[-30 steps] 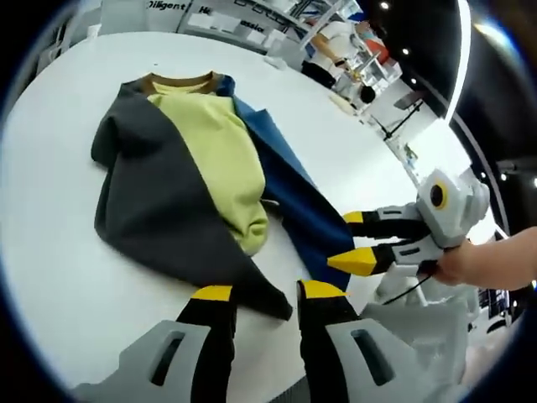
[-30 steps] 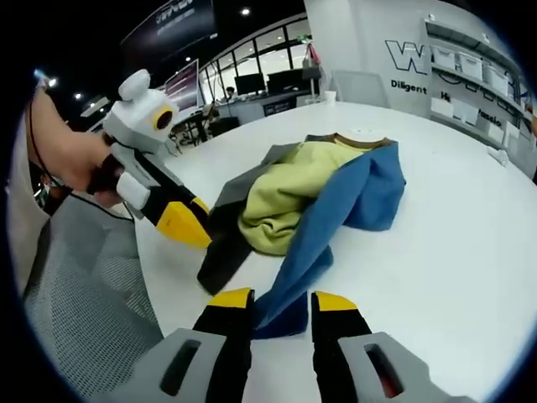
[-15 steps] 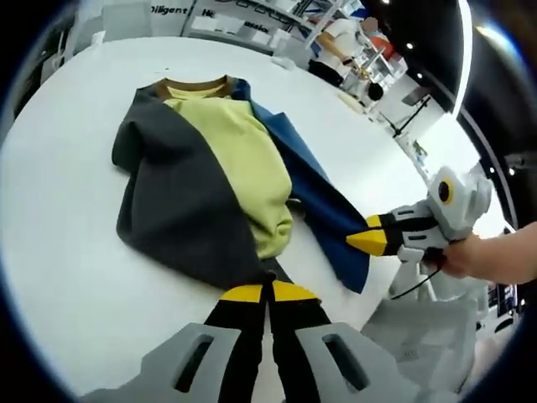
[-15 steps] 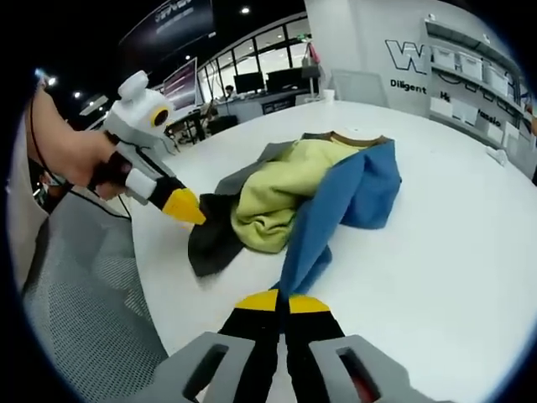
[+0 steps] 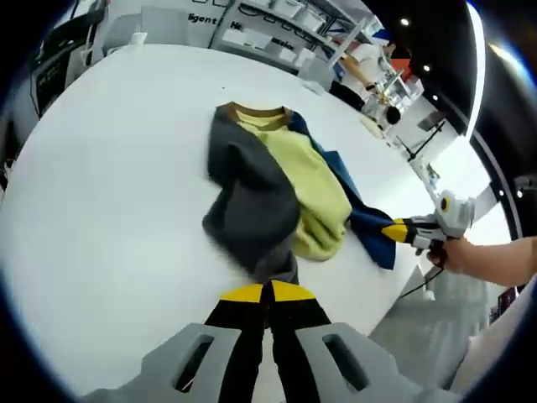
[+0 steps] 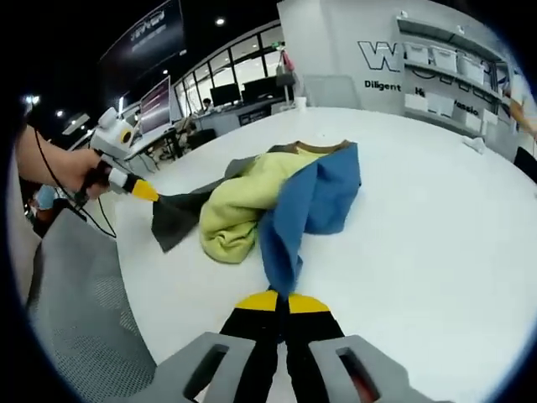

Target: Fold the garment on the visible template until the final outline fits inside the template.

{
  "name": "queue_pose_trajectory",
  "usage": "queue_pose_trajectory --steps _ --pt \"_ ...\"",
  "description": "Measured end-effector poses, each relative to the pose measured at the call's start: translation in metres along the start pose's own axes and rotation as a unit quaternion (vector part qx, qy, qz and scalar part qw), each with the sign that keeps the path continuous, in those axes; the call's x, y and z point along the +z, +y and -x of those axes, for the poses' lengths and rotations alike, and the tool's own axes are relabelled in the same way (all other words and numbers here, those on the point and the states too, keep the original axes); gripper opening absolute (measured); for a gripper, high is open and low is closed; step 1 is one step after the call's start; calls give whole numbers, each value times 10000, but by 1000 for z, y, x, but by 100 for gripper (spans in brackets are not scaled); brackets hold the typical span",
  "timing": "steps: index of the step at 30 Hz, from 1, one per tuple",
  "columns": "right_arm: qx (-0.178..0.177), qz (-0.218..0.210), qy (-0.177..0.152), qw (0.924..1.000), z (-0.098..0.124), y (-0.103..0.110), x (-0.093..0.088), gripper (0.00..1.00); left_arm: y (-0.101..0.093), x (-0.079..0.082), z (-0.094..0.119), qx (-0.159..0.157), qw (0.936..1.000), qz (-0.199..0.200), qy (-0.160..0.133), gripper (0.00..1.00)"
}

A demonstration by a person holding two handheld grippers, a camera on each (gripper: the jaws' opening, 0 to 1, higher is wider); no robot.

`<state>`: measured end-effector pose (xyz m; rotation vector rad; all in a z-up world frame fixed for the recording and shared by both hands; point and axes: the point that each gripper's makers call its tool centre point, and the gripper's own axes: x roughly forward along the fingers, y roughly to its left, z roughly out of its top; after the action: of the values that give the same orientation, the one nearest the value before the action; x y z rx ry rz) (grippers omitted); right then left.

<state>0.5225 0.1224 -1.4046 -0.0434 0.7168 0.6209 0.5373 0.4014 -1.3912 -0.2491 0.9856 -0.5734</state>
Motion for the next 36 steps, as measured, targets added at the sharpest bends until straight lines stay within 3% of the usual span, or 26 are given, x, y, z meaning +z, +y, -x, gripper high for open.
queue_pose_trajectory --steps 13,24,36 --pt "-690 -84 -174 9974 26 -72 18 0 108 43 47 874 9949 249 -430 0" --pt "-1308 -251 -86 9911 52 -151 24 0 149 72 70 1331 9893 319 -511 0" --pt "-1862 -454 166 9813 73 -215 20 0 197 68 93 1797 9803 715 -414 0"
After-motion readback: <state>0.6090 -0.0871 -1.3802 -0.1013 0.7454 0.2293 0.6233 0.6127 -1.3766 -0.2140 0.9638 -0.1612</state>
